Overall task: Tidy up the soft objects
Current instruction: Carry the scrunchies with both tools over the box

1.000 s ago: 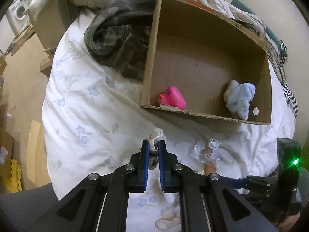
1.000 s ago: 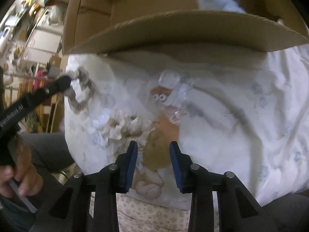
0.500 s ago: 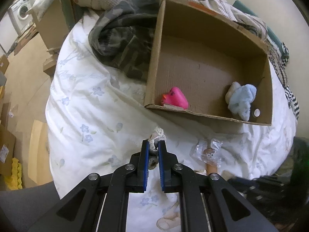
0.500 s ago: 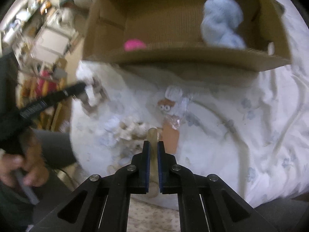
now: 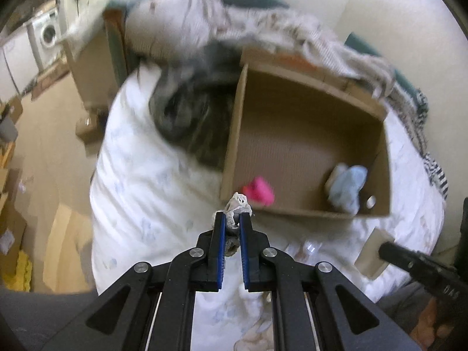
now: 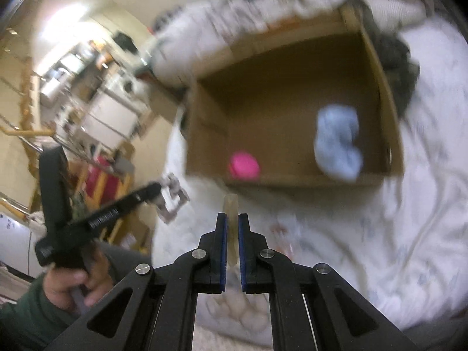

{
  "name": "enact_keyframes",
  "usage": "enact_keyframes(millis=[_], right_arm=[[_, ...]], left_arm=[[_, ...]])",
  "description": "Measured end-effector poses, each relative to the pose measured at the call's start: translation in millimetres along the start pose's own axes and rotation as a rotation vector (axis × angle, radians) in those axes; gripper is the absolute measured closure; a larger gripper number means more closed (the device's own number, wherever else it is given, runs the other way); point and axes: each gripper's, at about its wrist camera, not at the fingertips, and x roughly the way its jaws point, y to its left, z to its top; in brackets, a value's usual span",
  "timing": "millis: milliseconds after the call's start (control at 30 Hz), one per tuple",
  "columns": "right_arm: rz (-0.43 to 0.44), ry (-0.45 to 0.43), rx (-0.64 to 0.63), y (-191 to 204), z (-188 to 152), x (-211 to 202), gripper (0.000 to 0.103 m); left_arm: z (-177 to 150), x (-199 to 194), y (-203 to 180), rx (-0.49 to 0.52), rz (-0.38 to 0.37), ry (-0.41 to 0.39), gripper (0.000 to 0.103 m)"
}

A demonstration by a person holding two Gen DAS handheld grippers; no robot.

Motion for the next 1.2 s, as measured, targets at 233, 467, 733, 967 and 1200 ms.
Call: enact_keyframes(millis=[233, 467, 733, 967, 1200], right_arm=[[0.013, -0.124, -0.011, 8, 24, -26, 0.094], [-0.011, -0.183, -0.03, 12, 60, -36, 0.094], [-0.065, -0.187, 0.009, -20, 72, -12, 0.094], [-0.115, -0.124, 0.051, -42, 70, 10, 0.094], [-0.115, -0.077, 0.111, -58, 74, 25, 0.094]], left_arm=[[26, -33, -14, 0.033, -0.039, -0.099, 0.094], [65, -39, -27, 0.076, -0.038, -0.156, 0.094], [90, -14, -41, 0.126, -0.071, -0.162, 0.094], [79, 33, -39, 0.13, -0.103, -0.111, 0.094], [79, 59, -47, 0.125, -0.108, -0.049, 0.094]])
